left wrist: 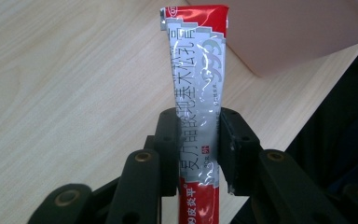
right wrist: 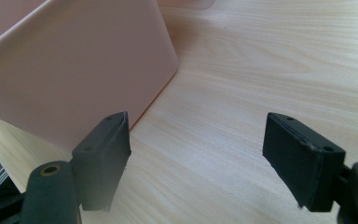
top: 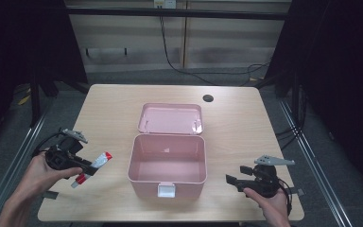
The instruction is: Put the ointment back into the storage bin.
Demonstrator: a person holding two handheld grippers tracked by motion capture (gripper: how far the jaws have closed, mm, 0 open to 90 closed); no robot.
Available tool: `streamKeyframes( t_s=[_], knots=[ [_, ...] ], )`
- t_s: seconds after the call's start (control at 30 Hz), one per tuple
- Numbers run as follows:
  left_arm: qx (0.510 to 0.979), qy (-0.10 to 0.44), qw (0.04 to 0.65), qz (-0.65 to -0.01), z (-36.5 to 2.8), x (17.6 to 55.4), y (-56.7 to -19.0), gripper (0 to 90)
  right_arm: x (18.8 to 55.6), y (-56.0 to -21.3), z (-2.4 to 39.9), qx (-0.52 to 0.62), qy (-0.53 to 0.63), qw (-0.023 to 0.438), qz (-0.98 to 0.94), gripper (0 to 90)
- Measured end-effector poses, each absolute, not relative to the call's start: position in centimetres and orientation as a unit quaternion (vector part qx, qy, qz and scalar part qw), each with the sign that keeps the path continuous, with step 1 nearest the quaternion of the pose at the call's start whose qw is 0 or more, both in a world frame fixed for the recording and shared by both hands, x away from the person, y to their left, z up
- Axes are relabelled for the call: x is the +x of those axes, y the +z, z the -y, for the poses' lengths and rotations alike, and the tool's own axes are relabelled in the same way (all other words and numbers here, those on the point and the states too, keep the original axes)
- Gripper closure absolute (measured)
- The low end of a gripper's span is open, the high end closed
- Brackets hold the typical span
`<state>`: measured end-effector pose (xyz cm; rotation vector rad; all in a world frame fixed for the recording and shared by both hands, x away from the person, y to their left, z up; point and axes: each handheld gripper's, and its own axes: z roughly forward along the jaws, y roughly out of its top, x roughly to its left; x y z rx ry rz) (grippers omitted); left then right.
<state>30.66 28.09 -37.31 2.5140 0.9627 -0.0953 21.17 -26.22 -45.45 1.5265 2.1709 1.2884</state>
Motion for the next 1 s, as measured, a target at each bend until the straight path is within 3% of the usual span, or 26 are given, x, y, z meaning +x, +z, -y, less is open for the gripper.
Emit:
streamKeyframes(
  t_s=[0.2,1.0],
  knots=[
    [0.913,-0.063,0.242,-0.324,-27.7,30.6,-36.4,70.5,21.2,-45.5,26.2,0.516,0.435,0.095,-0.732,23.1],
    [0.917,-0.042,0.260,-0.299,-25.8,31.1,-31.9,70.6,21.3,-45.5,26.3,0.521,0.434,0.094,-0.729,19.8]
  ],
)
